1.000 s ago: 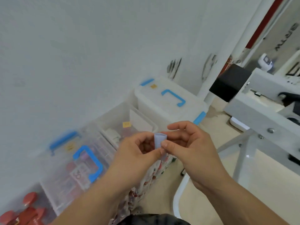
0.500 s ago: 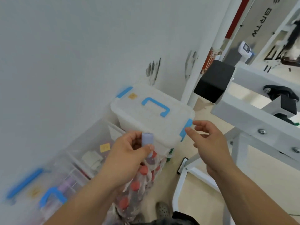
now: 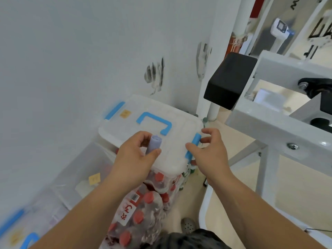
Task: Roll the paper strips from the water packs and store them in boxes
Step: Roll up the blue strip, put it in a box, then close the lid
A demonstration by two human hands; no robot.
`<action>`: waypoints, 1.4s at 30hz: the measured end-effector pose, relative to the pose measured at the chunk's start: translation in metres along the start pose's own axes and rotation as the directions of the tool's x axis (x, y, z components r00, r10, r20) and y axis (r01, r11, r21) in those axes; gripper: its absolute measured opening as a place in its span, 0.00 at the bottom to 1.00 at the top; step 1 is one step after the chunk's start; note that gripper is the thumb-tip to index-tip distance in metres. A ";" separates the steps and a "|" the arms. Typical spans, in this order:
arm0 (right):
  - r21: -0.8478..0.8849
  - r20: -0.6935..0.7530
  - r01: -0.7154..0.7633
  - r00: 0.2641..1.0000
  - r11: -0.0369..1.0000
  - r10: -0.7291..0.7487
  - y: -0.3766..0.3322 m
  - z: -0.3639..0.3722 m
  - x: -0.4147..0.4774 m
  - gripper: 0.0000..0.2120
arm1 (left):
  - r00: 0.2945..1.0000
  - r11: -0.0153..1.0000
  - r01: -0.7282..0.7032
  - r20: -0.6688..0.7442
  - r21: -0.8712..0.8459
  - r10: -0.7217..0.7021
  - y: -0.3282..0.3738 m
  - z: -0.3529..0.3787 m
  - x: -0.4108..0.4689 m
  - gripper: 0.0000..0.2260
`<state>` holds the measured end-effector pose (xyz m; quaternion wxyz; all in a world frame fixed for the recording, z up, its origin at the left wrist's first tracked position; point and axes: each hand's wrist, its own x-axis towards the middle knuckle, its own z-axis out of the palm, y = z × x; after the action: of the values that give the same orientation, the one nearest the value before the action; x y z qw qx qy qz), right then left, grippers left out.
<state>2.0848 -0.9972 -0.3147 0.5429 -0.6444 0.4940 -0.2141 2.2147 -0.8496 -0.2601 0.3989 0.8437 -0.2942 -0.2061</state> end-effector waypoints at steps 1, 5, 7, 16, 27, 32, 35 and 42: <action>0.021 0.008 -0.003 1.000 1.000 0.003 0.000 -0.001 0.000 0.25 | 1.000 0.999 -0.004 0.002 0.033 0.004 -0.002 0.001 0.000 0.08; 0.097 0.034 -0.009 0.999 0.995 0.006 0.003 -0.002 -0.003 0.24 | 0.999 0.994 -0.037 0.004 0.101 0.037 -0.007 0.002 0.001 0.08; 0.143 0.036 -0.035 0.999 0.989 0.030 0.007 -0.003 -0.004 0.22 | 0.998 0.993 -0.056 0.004 0.103 0.055 -0.009 0.001 0.002 0.08; 0.283 0.017 -0.144 0.989 0.948 0.145 0.017 -0.015 -0.009 0.20 | 1.000 0.983 0.016 0.010 -0.180 -0.014 -0.008 -0.008 0.006 0.08; 0.007 -0.095 -0.001 0.995 1.000 0.002 0.008 -0.035 -0.015 0.18 | 0.998 0.997 -0.064 0.008 0.052 0.064 -0.014 -0.022 0.014 0.08; -0.507 0.008 0.302 0.938 0.807 -0.346 -0.002 -0.029 -0.020 0.27 | 0.995 0.989 -0.094 -0.010 0.113 0.095 -0.020 -0.025 0.019 0.07; -0.664 0.211 0.342 0.939 0.665 -0.272 -0.015 -0.029 -0.014 0.34 | 0.995 0.991 -0.085 -0.034 0.103 0.089 -0.023 -0.028 0.023 0.07; -0.762 0.450 0.525 0.850 0.378 -0.273 -0.046 -0.014 -0.001 0.30 | 0.993 0.994 -0.104 -0.045 0.042 0.106 -0.023 -0.031 0.023 0.07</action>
<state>2.0919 -1.0067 -0.2685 0.1324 -0.9482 0.2879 0.0213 2.2579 -0.8360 -0.2628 0.3994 0.8394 -0.3327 -0.1589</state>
